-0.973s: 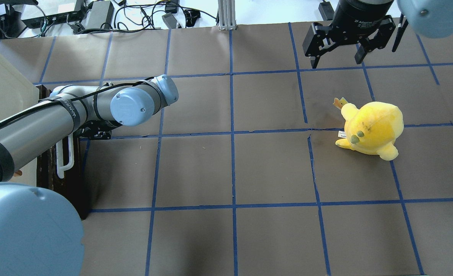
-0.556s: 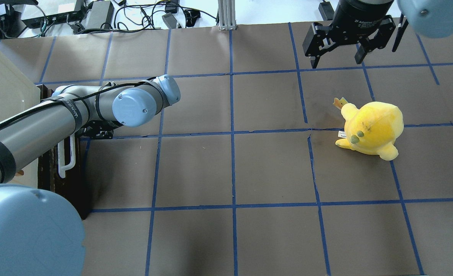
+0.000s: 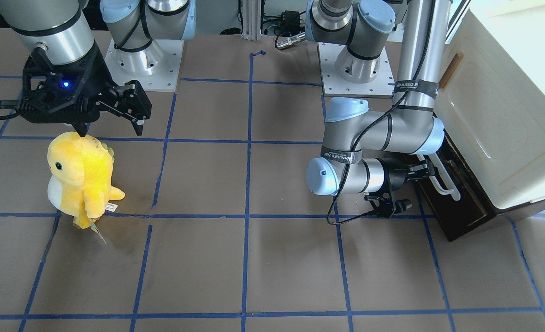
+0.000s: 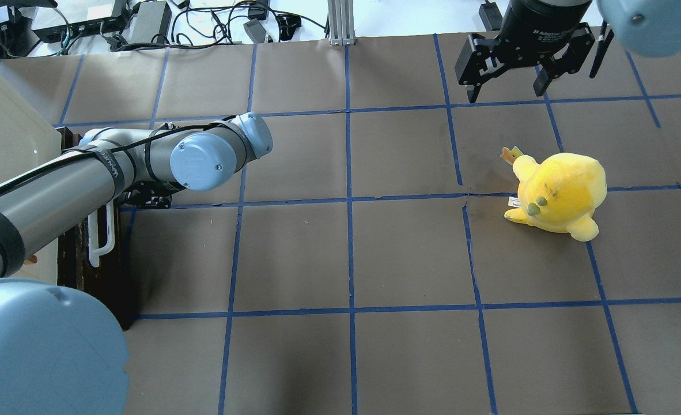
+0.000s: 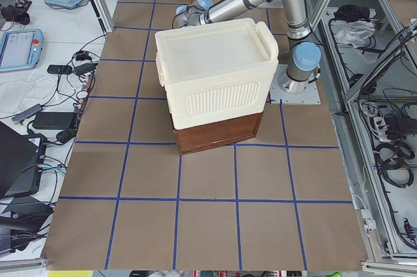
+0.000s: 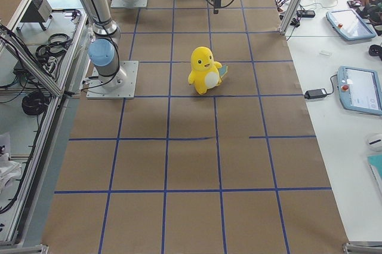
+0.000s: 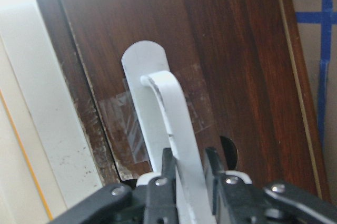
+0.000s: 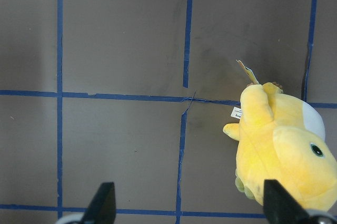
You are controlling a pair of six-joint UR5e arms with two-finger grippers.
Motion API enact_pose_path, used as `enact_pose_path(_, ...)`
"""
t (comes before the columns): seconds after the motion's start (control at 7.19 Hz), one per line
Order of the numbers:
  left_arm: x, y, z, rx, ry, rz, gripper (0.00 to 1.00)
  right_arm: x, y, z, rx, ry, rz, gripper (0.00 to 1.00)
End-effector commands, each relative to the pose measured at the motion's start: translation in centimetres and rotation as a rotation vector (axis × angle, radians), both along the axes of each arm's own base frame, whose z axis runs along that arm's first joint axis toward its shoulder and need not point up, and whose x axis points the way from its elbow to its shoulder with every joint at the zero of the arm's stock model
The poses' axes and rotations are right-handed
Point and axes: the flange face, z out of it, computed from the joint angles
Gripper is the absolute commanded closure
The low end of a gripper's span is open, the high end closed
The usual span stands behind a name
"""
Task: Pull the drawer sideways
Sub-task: 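Pull the white handle with the left gripper, sliding the drawer out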
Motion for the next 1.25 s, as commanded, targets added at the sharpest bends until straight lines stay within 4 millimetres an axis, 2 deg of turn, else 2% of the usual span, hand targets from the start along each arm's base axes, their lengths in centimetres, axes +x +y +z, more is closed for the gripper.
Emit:
enact_pose_path(0.0,-0.09,-0.11,-0.03,-0.002,0.001,0.000,0.88,0.00,0.00,0.00,0.000,0.000,0.000,0.00)
enact_pose_path(0.28,-0.29,-0.89,0.39,-0.009,0.028,0.013,0.88,0.00,0.00,0.00,0.000,0.000,0.000,0.00)
enact_pose_path(1.11,-0.80,-0.92,0.24,-0.007,0.027,0.004,0.88,0.00,0.00,0.00,0.000,0.000,0.000,0.00)
